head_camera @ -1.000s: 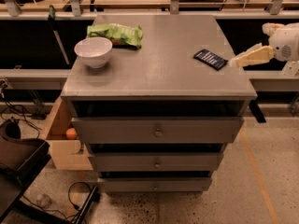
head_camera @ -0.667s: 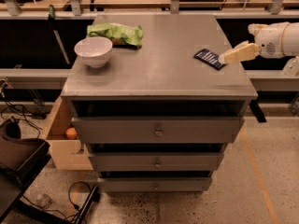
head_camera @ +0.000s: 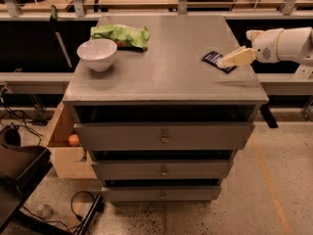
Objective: Place rxbar blueberry into white bowl
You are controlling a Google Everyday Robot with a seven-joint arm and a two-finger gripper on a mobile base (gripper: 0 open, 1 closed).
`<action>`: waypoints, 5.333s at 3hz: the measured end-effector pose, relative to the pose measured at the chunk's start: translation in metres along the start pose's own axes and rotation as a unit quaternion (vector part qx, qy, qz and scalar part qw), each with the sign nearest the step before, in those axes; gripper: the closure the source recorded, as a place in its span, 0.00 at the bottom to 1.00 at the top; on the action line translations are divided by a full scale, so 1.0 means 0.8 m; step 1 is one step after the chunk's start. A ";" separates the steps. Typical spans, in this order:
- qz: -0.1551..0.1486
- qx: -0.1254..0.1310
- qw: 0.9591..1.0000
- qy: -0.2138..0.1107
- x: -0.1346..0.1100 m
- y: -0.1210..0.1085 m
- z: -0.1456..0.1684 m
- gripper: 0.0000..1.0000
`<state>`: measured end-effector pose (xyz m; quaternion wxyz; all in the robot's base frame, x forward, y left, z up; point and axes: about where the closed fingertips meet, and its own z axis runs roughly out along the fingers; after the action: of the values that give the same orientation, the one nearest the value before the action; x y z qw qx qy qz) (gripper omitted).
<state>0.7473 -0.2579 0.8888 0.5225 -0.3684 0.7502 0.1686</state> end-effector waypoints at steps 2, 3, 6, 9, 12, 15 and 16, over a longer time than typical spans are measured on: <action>0.044 -0.009 0.999 -0.008 0.046 -0.007 0.042 0.00; 0.059 -0.018 0.998 -0.015 0.060 -0.005 0.053 0.18; 0.065 -0.024 0.997 -0.018 0.058 -0.003 0.057 0.88; 0.064 -0.024 0.997 -0.018 0.055 -0.003 0.056 1.00; 0.064 -0.024 0.997 -0.018 0.055 -0.003 0.056 1.00; 0.024 0.004 1.000 -0.014 0.010 0.000 0.049 1.00; -0.028 0.061 0.998 -0.012 -0.060 -0.008 0.030 1.00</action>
Offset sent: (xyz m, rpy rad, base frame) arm 0.0275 -0.0038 -0.0698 0.1301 0.0903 -0.0347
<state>0.7767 -0.2286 0.9238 0.5578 -0.3548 0.7419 0.1122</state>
